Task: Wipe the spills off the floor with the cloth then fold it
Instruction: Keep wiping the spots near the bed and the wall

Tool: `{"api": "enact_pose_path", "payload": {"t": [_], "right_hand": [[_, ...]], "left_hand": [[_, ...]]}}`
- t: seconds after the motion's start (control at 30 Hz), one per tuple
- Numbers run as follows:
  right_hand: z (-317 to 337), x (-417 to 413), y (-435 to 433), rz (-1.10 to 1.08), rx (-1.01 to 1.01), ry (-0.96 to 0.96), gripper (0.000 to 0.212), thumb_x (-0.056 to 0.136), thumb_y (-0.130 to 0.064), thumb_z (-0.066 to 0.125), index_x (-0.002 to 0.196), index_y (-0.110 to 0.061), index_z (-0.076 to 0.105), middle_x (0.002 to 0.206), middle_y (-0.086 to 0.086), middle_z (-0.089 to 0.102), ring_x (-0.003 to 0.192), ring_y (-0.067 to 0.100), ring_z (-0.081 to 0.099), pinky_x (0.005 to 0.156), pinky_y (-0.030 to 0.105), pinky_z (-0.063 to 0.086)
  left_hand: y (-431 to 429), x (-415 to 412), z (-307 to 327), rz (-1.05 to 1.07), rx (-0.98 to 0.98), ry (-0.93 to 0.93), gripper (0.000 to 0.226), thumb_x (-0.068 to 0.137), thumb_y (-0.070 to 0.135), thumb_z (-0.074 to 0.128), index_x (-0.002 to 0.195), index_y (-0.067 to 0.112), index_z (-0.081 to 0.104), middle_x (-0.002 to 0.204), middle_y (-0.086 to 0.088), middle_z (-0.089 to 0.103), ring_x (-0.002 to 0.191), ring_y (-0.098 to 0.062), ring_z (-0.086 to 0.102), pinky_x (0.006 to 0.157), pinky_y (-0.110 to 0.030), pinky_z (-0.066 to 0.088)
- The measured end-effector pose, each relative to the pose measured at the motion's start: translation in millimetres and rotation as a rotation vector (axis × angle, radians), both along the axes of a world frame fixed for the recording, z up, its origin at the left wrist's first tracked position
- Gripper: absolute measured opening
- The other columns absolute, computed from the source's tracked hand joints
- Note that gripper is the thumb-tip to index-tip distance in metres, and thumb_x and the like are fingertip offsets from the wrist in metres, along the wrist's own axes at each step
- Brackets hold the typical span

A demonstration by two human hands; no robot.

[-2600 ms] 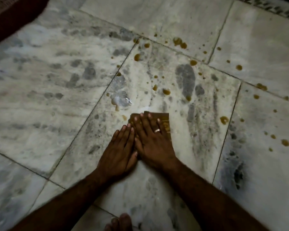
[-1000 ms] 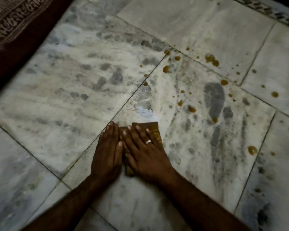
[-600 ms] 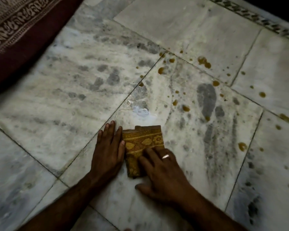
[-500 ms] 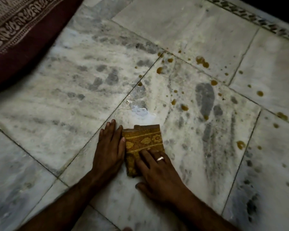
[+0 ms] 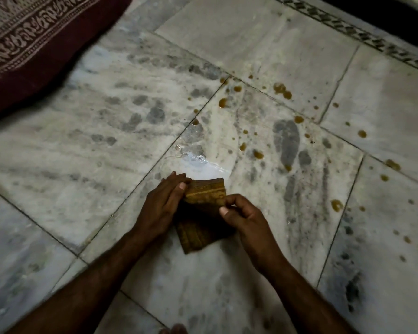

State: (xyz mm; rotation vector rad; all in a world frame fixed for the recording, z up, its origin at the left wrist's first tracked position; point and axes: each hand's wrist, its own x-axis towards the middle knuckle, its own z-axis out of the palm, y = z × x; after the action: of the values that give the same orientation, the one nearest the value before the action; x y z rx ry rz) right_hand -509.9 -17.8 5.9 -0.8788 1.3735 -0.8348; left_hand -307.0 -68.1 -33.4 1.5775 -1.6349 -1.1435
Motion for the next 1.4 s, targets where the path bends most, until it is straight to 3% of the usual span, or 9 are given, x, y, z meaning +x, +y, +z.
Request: {"api": "enact_pose_path", "payload": {"t": [0.1, 0.2, 0.33, 0.53, 0.7, 0.93, 1.2, 1.3, 1.4], "right_hand": [[17.0, -10.4, -12.8, -0.026, 0.006, -0.107, 0.012, 0.097, -0.014, 0.061, 0.09, -0.02, 0.068, 0.087, 0.003, 0.075, 0.083, 0.014, 0.07, 0.074, 0.026, 0.054], [39.6, -22.9, -27.9, -0.022, 0.005, -0.141, 0.012, 0.1, -0.014, 0.058, 0.092, -0.017, 0.067, 0.085, 0.006, 0.073, 0.081, 0.019, 0.07, 0.074, 0.035, 0.057], [72.3, -38.0, -44.4, -0.03, -0.007, -0.202, 0.011, 0.09, -0.022, 0.066, 0.096, -0.013, 0.066, 0.081, 0.009, 0.07, 0.074, 0.022, 0.068, 0.063, 0.035, 0.057], [90.0, -56.9, -43.4, -0.213, 0.016, -0.433, 0.034, 0.095, -0.03, 0.063, 0.115, -0.003, 0.067, 0.113, 0.021, 0.071, 0.104, 0.039, 0.068, 0.089, 0.047, 0.057], [66.5, -57.5, -18.0, -0.048, 0.115, -0.198, 0.033, 0.091, -0.005, 0.067, 0.123, -0.003, 0.068, 0.117, 0.02, 0.074, 0.112, 0.042, 0.069, 0.092, 0.044, 0.059], [68.5, -63.0, -24.2, -0.15, 0.104, -0.192, 0.031, 0.09, -0.001, 0.065, 0.12, -0.009, 0.068, 0.108, 0.011, 0.077, 0.104, 0.029, 0.073, 0.09, 0.043, 0.059], [61.4, -72.1, -14.2, -0.055, 0.038, 0.117, 0.082, 0.074, 0.019, 0.075, 0.133, -0.033, 0.052, 0.1, 0.014, 0.078, 0.093, 0.027, 0.076, 0.081, 0.041, 0.062], [60.3, -71.8, -11.5, -0.027, -0.024, 0.336, 0.063, 0.069, 0.005, 0.087, 0.113, -0.038, 0.071, 0.099, -0.004, 0.078, 0.094, 0.013, 0.074, 0.088, 0.045, 0.061], [65.2, -75.0, -7.6, 0.082, -0.108, 0.57, 0.031, 0.067, -0.021, 0.092, 0.086, -0.04, 0.076, 0.093, -0.018, 0.072, 0.088, 0.005, 0.069, 0.083, 0.036, 0.06]], "left_hand": [[-11.5, -7.0, 25.0, -0.079, 0.229, 0.252, 0.046, 0.094, 0.051, 0.043, 0.117, 0.025, 0.073, 0.128, 0.013, 0.068, 0.131, -0.002, 0.052, 0.103, -0.011, 0.038], [-27.9, -9.1, 47.4, -0.269, 0.517, 0.48, 0.043, 0.088, 0.061, 0.054, 0.103, 0.028, 0.077, 0.111, 0.006, 0.075, 0.11, -0.008, 0.067, 0.092, -0.019, 0.047], [-37.0, -9.2, 65.9, -0.516, 0.532, 0.456, 0.046, 0.073, 0.009, 0.086, 0.115, 0.019, 0.072, 0.118, -0.009, 0.073, 0.112, -0.024, 0.069, 0.092, -0.034, 0.055], [-38.9, -36.2, 95.9, -0.232, 0.491, 0.841, 0.038, 0.083, 0.01, 0.066, 0.121, 0.008, 0.067, 0.119, -0.017, 0.071, 0.111, -0.035, 0.068, 0.093, -0.045, 0.057], [-31.7, -50.1, 89.8, 0.034, 0.716, 0.952, 0.04, 0.09, 0.025, 0.066, 0.125, 0.004, 0.063, 0.119, -0.018, 0.071, 0.106, -0.031, 0.071, 0.082, -0.043, 0.061], [-8.0, -50.1, 66.0, 0.043, 0.631, 0.744, 0.113, 0.063, -0.005, 0.088, 0.148, 0.043, 0.031, 0.124, -0.021, 0.068, 0.106, -0.032, 0.071, 0.079, -0.04, 0.061], [2.4, -42.1, 66.1, -0.045, 0.145, 0.201, 0.057, 0.069, 0.022, 0.091, 0.121, 0.036, 0.071, 0.112, 0.019, 0.073, 0.105, -0.003, 0.069, 0.091, -0.032, 0.058], [9.1, -40.1, 69.9, -0.092, -0.058, -0.086, 0.05, 0.069, 0.04, 0.089, 0.117, 0.041, 0.071, 0.095, 0.035, 0.066, 0.093, 0.015, 0.064, 0.083, -0.014, 0.053], [13.3, -36.4, 74.8, -0.183, -0.17, -0.189, 0.032, 0.07, 0.053, 0.072, 0.1, 0.042, 0.072, 0.093, 0.022, 0.062, 0.09, 0.0, 0.061, 0.077, -0.024, 0.052]]}}
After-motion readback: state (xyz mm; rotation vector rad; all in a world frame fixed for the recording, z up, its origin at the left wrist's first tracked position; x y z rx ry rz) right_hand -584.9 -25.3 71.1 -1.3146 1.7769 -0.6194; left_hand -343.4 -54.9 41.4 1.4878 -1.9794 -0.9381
